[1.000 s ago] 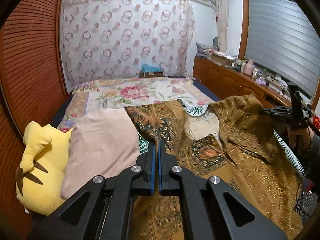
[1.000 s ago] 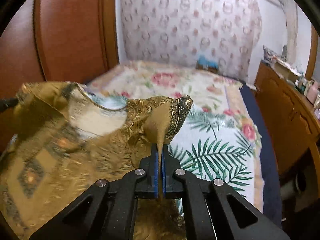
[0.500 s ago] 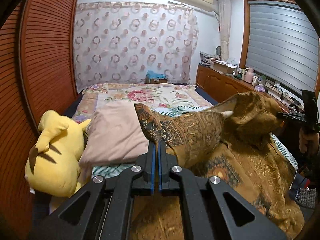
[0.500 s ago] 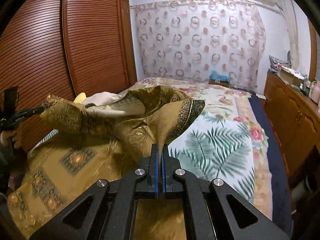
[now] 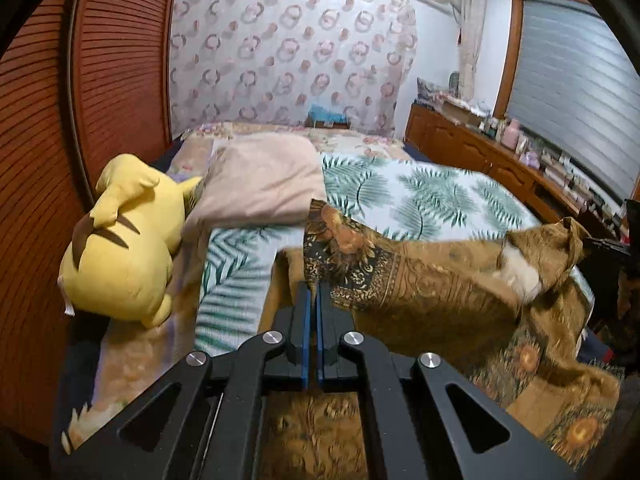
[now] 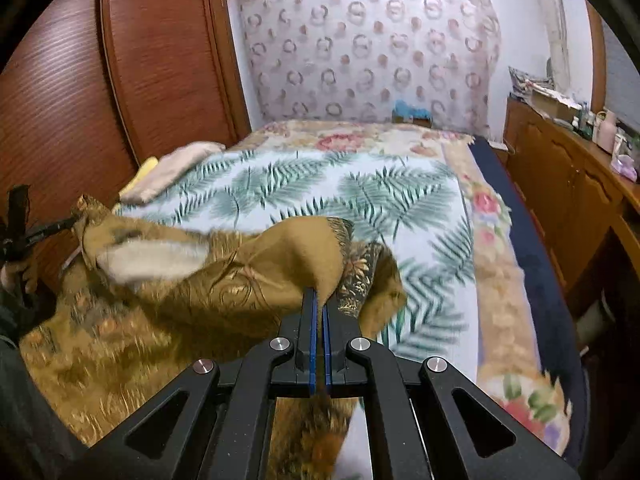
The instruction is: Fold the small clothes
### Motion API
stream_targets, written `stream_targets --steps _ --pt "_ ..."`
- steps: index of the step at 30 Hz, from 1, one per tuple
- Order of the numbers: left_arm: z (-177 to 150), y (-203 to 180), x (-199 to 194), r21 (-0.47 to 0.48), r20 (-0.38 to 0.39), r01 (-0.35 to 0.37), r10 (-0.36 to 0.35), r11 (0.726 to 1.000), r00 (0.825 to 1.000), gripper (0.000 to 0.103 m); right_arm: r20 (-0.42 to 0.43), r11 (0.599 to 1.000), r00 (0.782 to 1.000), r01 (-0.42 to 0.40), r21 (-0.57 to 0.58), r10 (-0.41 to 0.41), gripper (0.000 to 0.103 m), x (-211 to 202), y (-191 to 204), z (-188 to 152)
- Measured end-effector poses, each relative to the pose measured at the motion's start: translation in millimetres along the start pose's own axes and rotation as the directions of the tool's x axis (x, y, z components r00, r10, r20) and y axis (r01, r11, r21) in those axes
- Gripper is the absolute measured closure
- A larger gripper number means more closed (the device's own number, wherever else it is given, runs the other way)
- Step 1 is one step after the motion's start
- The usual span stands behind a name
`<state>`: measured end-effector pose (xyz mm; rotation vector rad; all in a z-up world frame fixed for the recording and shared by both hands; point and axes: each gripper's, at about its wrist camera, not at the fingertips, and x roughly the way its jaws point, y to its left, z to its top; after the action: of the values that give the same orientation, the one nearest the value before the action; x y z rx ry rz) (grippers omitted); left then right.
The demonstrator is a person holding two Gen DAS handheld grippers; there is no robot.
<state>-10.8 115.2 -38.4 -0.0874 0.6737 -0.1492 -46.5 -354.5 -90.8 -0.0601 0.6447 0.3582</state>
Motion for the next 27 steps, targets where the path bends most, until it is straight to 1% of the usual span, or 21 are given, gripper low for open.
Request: stream_targets --steps 3,5,6,8,10,11,13,14,16,18,20,21,23,25,27 --pt "-5.0 -1.2 3.9 0.009 -0.024 -0.015 0.016 1.000 1.000 0.100 -0.034 1.000 0.999 0.005 0.006 -0.005 0.101 2.1 0.3 -2.2" --pt "-7.2 0.5 6.0 0.008 -0.034 -0.028 0.028 1.000 0.999 0.100 -0.052 1.000 0.999 0.015 0.001 -0.015 0.101 8.1 3.6 5.0" --pt "-7.3 2.1 7.0 0.004 -0.041 -0.031 0.031 1.000 0.999 0.099 -0.058 1.000 0.998 0.021 -0.001 -0.021 0.101 11.0 2.2 10.4" --pt "-6.5 5.2 5.3 -0.004 -0.040 -0.051 0.051 0.999 0.998 0.093 -0.069 0.999 0.997 0.032 -0.008 -0.033 0.101 12.4 6.6 15.6" --pt "-4.6 9.1 1.6 -0.007 -0.026 -0.051 0.051 0.999 0.998 0.079 -0.082 0.999 0.996 0.043 -0.026 -0.045 0.101 11.9 9.5 21.0" --pt "-3.0 11.1 -0.5 -0.008 -0.018 -0.050 0.050 0.999 0.999 0.074 -0.084 0.999 0.995 0.044 -0.031 -0.046 0.101 10.6 10.1 23.7" --pt "1.5 14.8 -4.5 -0.006 0.002 -0.050 0.050 0.999 0.999 0.058 -0.081 0.998 0.996 0.043 -0.037 -0.045 0.101 7.0 11.7 29.4" --pt "5.0 16.3 -5.5 -0.004 0.013 -0.050 0.050 0.999 0.999 0.056 -0.076 0.998 0.996 0.044 -0.042 -0.047 0.101 5.1 13.0 32.3" --pt "12.1 19.2 -3.6 0.000 0.022 -0.049 0.049 0.999 0.999 0.044 -0.062 0.997 0.996 0.055 -0.047 -0.058 0.096 0.8 14.0 40.1" --pt "19.2 20.9 1.3 0.004 0.028 -0.050 0.050 0.999 0.998 0.033 -0.055 0.997 0.996 0.062 -0.051 -0.064 0.095 -1.2 14.9 42.7" --pt "26.5 21.6 8.0 0.015 0.031 -0.056 0.056 0.998 0.998 0.032 -0.051 0.995 0.996 0.075 -0.058 -0.078 0.091 -1.5 14.0 46.1" --pt "30.2 23.2 11.6 0.012 0.034 -0.060 0.060 0.998 0.998 0.032 -0.048 0.995 0.995 0.083 -0.063 -0.086 0.087 -3.0 14.9 49.0" --pt "36.4 26.9 18.0 -0.009 0.045 -0.061 0.061 0.998 0.997 0.032 -0.043 0.993 0.995 0.088 -0.077 -0.092 0.081 -3.1 17.4 50.4" --pt "41.7 29.2 23.9 -0.017 0.047 -0.058 0.059 0.998 0.997 0.032 -0.034 0.991 0.994 0.100 -0.084 -0.103 0.066 -2.8 18.2 53.2" --pt "46.8 30.7 30.8 -0.012 0.048 -0.073 0.073 0.997 0.996 0.032 -0.033 0.993 0.995 0.091 -0.081 -0.094 0.064 -0.7 15.3 52.3"
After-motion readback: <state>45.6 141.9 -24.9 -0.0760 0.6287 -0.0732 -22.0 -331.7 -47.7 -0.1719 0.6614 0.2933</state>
